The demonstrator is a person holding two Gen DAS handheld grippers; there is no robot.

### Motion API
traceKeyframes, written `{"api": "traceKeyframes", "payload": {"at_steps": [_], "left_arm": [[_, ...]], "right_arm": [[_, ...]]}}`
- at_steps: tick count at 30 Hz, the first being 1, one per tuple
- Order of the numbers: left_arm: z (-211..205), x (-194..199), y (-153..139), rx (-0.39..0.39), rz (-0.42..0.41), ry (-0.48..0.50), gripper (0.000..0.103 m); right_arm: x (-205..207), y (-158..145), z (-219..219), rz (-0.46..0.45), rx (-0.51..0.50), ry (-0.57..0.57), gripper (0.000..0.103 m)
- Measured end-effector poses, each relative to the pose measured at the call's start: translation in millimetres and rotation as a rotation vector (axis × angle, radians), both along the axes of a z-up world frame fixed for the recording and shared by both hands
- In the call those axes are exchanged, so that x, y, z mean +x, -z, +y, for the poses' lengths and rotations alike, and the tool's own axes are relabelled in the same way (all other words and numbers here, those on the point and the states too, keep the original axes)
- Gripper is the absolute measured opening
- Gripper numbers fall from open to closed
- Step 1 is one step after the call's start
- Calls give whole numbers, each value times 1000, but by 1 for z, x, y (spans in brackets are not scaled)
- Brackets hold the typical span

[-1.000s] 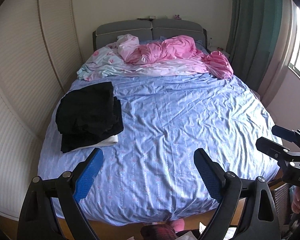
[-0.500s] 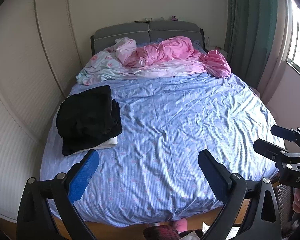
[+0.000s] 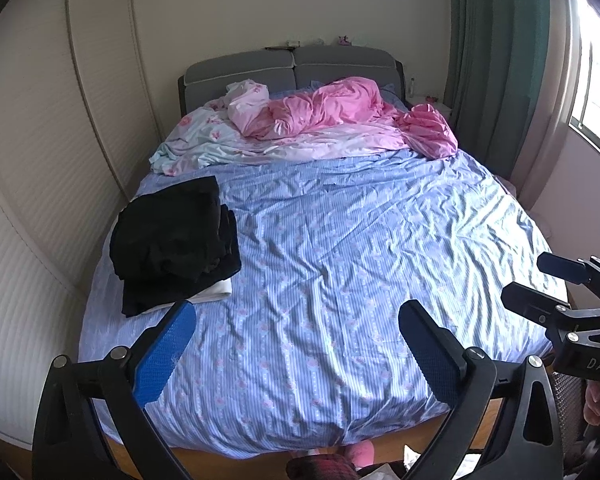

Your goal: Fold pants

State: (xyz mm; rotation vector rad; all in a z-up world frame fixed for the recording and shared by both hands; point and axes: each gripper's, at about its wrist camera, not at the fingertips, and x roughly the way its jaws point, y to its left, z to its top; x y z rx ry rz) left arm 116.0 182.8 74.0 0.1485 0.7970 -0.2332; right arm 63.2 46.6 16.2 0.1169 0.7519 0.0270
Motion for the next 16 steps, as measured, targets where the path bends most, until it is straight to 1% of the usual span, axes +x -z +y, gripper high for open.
{"api": "traceKeyframes", "payload": {"at_steps": [16], "left_arm": [[3, 4, -1, -4, -3, -2, 103]], "right_arm": [[-2, -1, -3, 0, 0, 0, 82]]}}
